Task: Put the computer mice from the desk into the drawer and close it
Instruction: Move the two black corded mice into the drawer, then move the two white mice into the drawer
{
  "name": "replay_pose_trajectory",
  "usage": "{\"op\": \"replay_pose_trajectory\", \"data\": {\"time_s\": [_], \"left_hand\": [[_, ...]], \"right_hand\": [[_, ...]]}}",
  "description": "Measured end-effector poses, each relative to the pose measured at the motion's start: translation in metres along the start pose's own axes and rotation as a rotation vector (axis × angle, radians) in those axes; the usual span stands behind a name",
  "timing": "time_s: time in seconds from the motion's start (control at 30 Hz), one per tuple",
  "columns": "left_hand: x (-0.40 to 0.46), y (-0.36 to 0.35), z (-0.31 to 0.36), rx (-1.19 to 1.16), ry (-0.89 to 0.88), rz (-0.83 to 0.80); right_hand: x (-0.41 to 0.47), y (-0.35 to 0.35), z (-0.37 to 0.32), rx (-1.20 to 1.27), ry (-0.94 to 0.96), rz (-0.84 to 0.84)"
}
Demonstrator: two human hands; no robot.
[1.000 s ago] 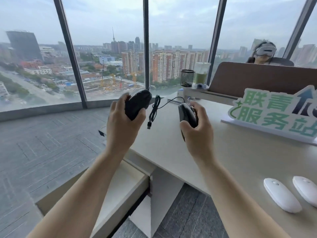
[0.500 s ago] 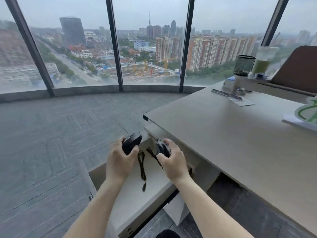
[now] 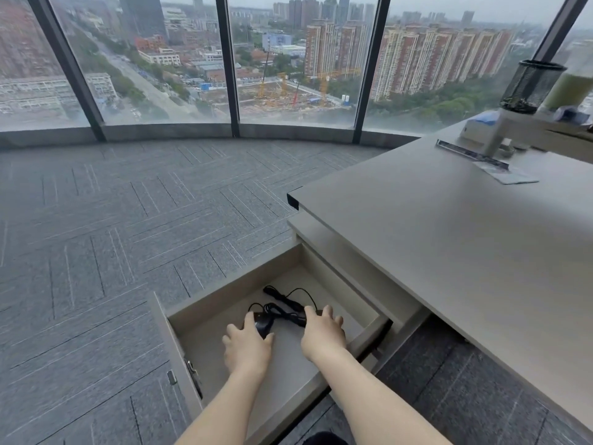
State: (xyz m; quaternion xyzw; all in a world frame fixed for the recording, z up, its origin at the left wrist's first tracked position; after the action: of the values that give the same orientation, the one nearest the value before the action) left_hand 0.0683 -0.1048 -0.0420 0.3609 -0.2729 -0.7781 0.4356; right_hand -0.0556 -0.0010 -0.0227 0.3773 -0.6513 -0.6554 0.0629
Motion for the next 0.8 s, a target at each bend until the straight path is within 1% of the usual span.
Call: {"op": "replay_pose_trajectory", "data": {"time_s": [0.1,0.17,0.23,0.3,0.37,0.43,0.5,0.6,0.7,0.8], "left_hand": [[0.002,-0.008,-0.004,-0.007,0.018,-0.044],[0.002,-0.008,-0.005,-0.033,0.014,-0.063],[-0.002,0.0,0.001,-0.098,-0.015,-0.041],[-0.01,0.014,0.023,-0.2,-0.117,0.008],[-0.025,0.03,0.059,-0.316,-0.277,0.051],[-0.049,0.042,0.101,-0.413,-0.438,0.078],[-0.081,0.048,0.143,-0.477,-0.576,0.076],[-0.142,0.034,0.201,-0.533,-0.731,-0.013],[-0.212,-0.006,0.249,-0.55,-0.872,-0.148],[-0.289,-0.059,0.284,-0.51,-1.004,-0.319]], "right_hand": [[0.007,-0.007,0.007,-0.02,-0.017,-0.006],[0.006,-0.002,0.007,0.007,0.007,0.052],[-0.003,0.012,0.008,0.078,0.044,0.155],[-0.022,0.034,0.014,0.179,0.098,0.267],[-0.049,0.065,0.025,0.298,0.166,0.401],[-0.086,0.102,0.047,0.403,0.208,0.569],[-0.128,0.136,0.078,0.46,0.205,0.739],[-0.19,0.172,0.146,0.516,0.111,0.949],[-0.244,0.183,0.231,0.548,-0.041,1.09],[-0.294,0.178,0.323,0.555,-0.242,1.2]]}}
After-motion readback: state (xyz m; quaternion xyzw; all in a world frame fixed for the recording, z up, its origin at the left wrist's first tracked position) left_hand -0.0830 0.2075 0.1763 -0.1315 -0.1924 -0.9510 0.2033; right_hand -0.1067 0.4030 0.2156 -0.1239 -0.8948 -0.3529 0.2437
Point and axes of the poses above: each hand's wrist, its own x-axis towards the middle knuckle, its own y-axis out of the back of the hand, z = x × y, the point moved 6 cm from there along x, towards the middle knuckle, and after that the axes turned 9 degrees about -x, right-handed, at the moved point
